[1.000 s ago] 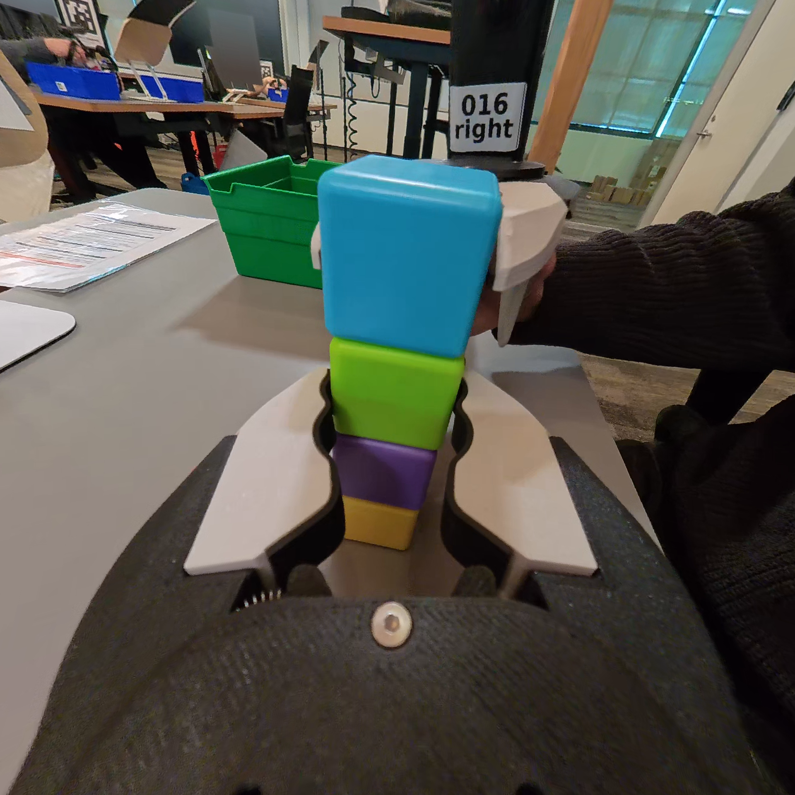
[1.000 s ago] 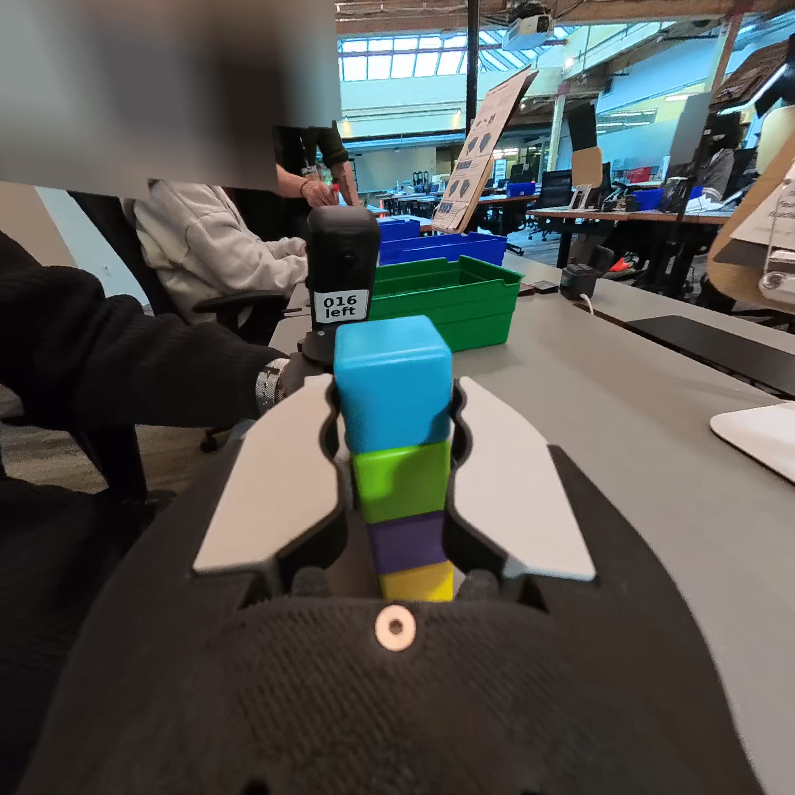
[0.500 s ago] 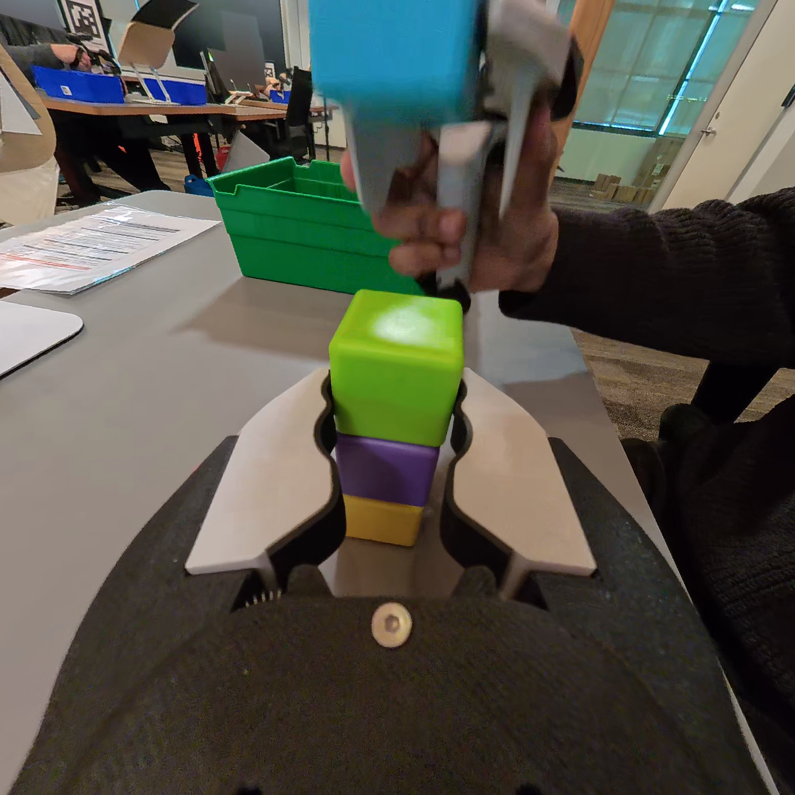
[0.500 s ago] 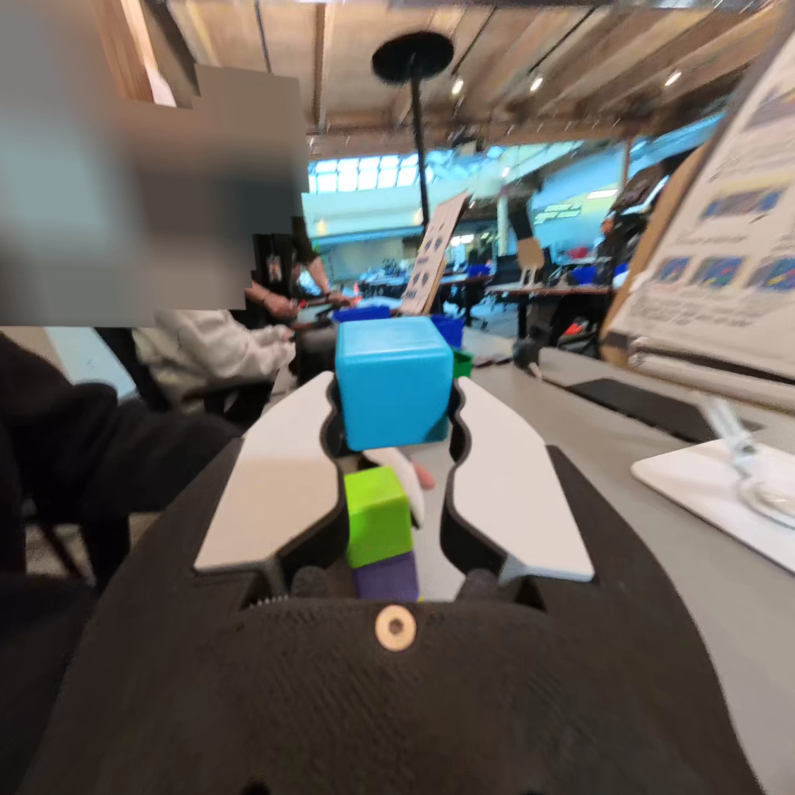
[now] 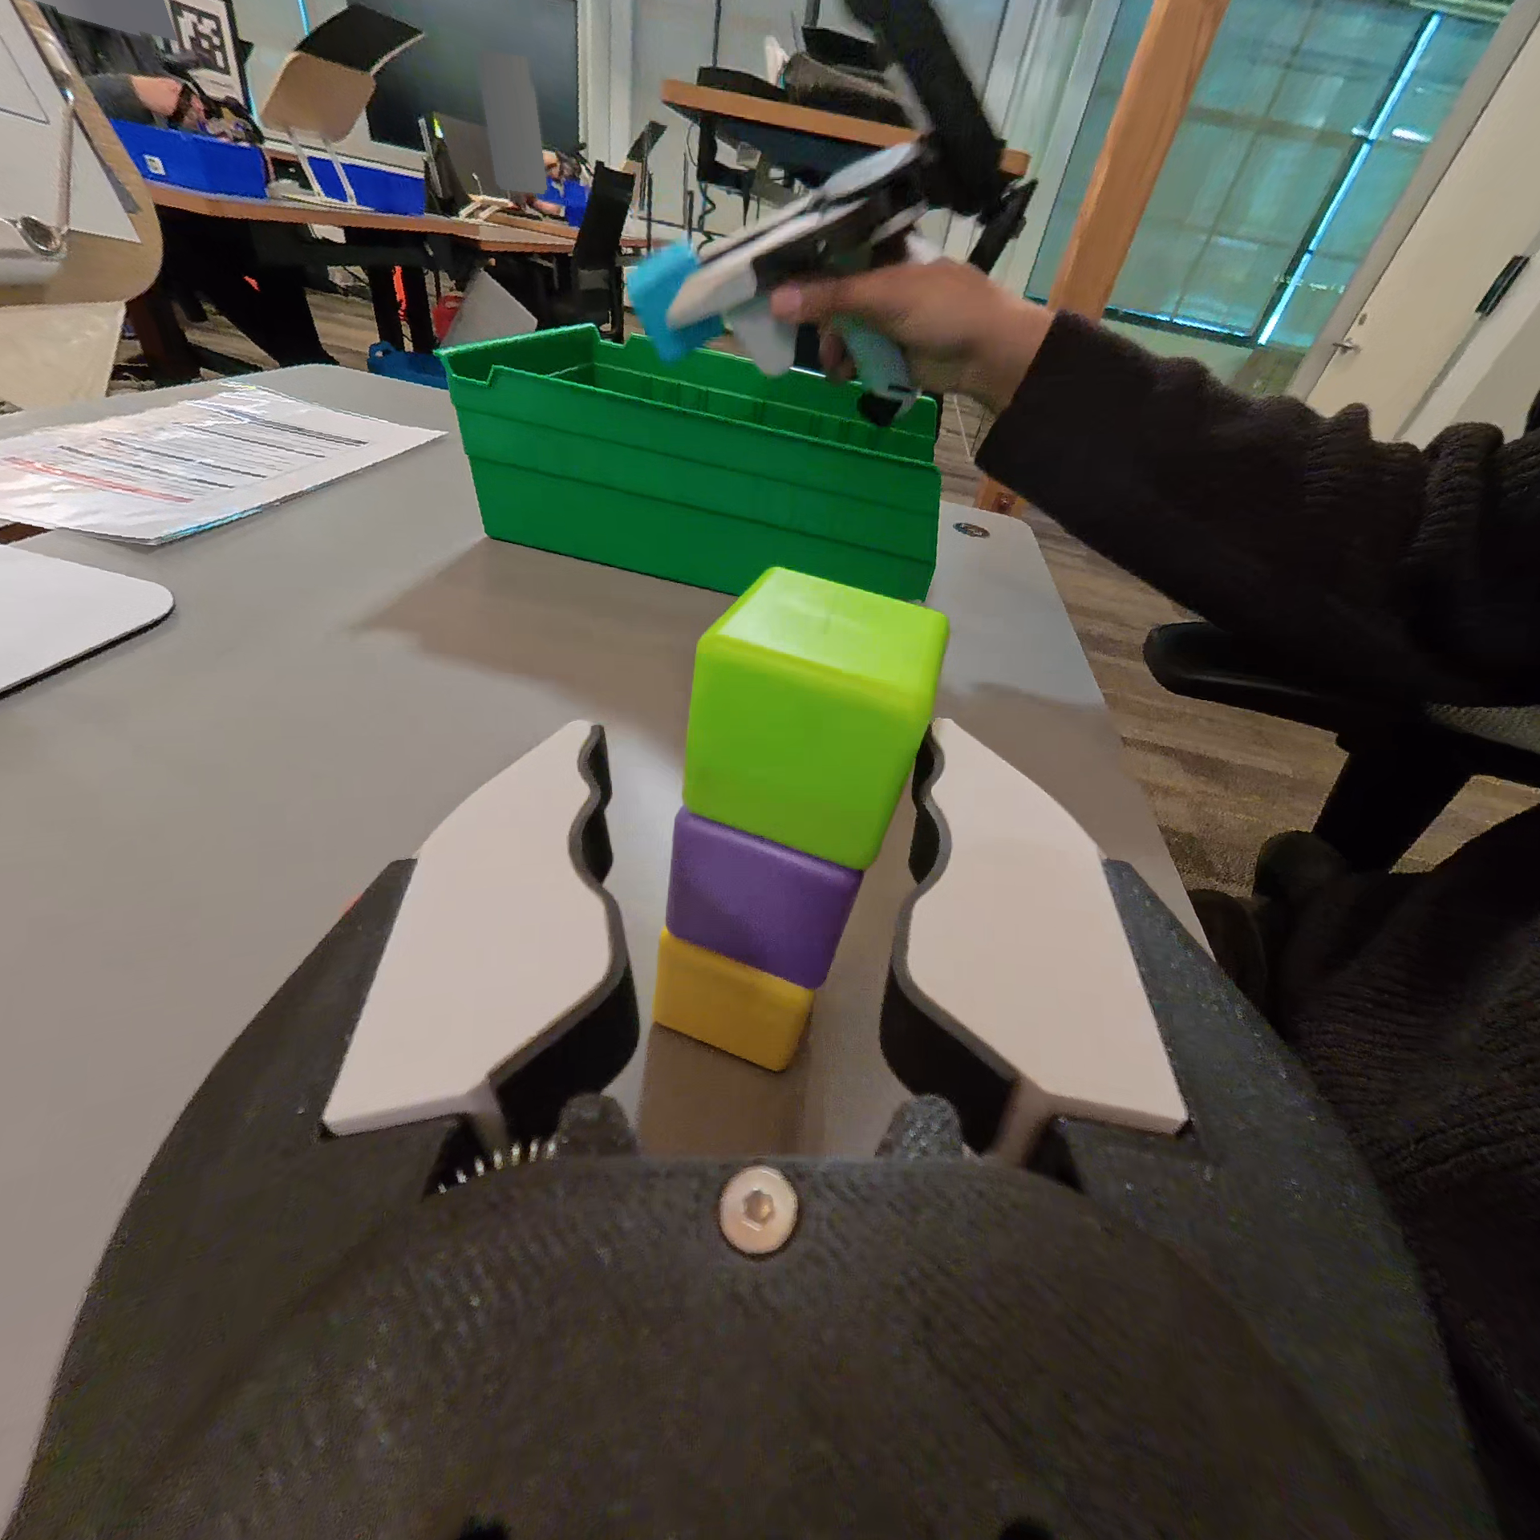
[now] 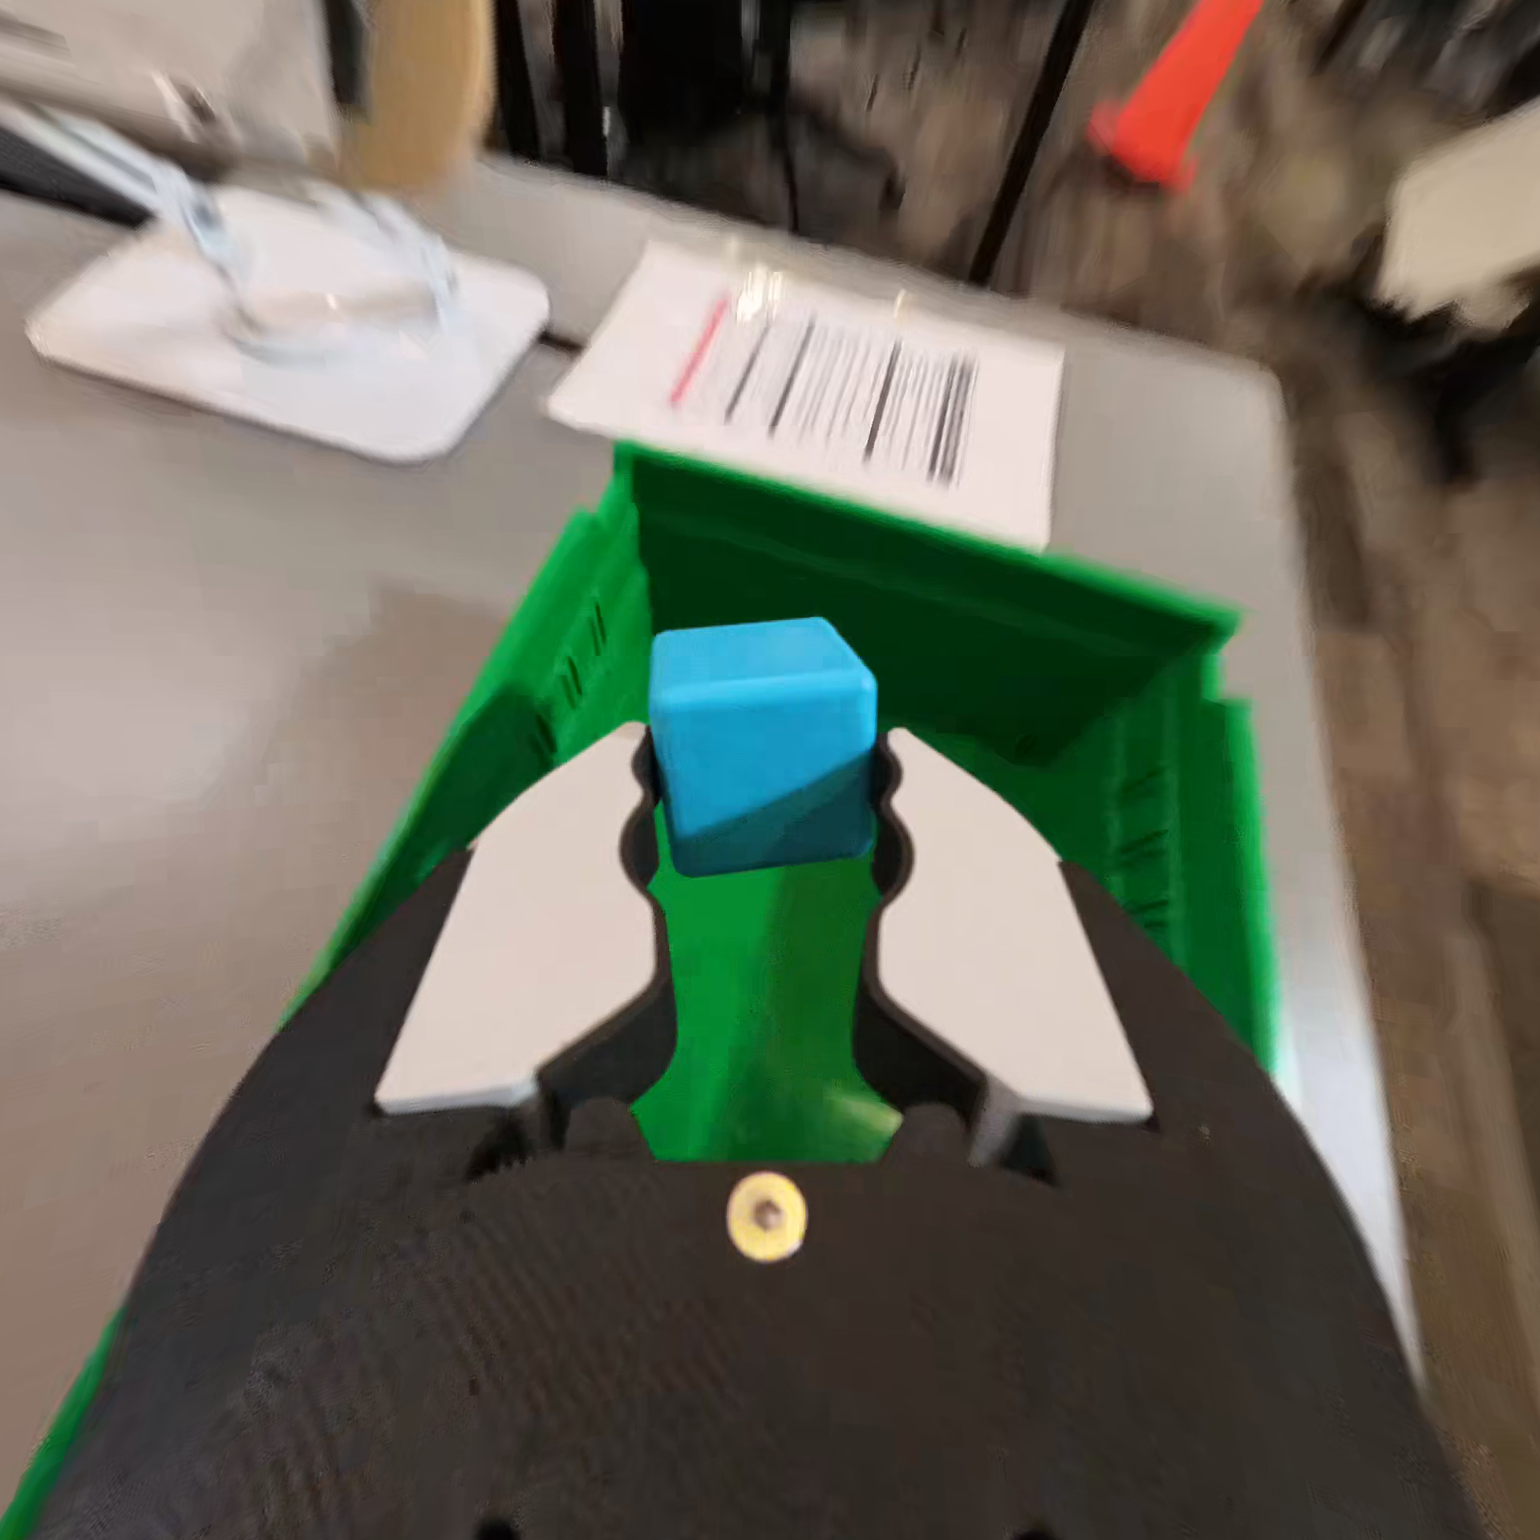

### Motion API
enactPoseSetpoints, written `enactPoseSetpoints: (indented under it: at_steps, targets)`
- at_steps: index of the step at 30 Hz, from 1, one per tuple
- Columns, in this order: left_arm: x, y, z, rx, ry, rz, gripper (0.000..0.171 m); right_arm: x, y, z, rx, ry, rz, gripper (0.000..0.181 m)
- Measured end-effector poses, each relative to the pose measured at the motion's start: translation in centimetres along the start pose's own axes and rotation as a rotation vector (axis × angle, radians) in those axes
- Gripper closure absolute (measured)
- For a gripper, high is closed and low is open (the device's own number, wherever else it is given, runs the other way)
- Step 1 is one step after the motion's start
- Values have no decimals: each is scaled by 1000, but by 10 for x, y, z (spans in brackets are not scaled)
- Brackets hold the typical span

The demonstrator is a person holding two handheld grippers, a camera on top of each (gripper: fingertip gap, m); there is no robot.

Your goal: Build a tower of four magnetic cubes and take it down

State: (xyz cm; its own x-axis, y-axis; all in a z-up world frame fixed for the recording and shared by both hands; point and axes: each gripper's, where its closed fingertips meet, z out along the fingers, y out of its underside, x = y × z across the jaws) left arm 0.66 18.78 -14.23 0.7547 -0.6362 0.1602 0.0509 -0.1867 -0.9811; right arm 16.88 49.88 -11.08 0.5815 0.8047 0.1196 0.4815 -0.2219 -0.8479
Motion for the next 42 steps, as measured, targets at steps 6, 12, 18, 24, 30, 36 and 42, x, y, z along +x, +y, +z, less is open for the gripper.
enactPoseSetpoints:
  at_steps: [6, 12, 18, 24, 30, 36, 42]
  targets:
    - [4, 4, 2, -36, -1, 25, 102, -2, 50, 57, -300, -20, -50, 131]
    - [5, 6, 3, -46, -4, 23, 103, -2, 56, 79, -388, 7, -9, 131]
    - [3, 5, 2, -39, 9, -2, 103, 3, 42, 70, -292, 57, 3, 125]
    - [6, 8, 3, -62, 20, -6, 99, -27, -47, 9, 53, -23, -3, 128]
    - [6, 9, 4, -65, 4, -17, 85, -151, -109, -57, 387, -377, -31, 132]
    - [12, 5, 4, -84, 3, 7, 80, -251, -79, -42, 425, -649, 41, 127]
    - [7, 18, -2, -186, 37, -31, 83, -301, -60, -49, 594, -822, 97, 122]
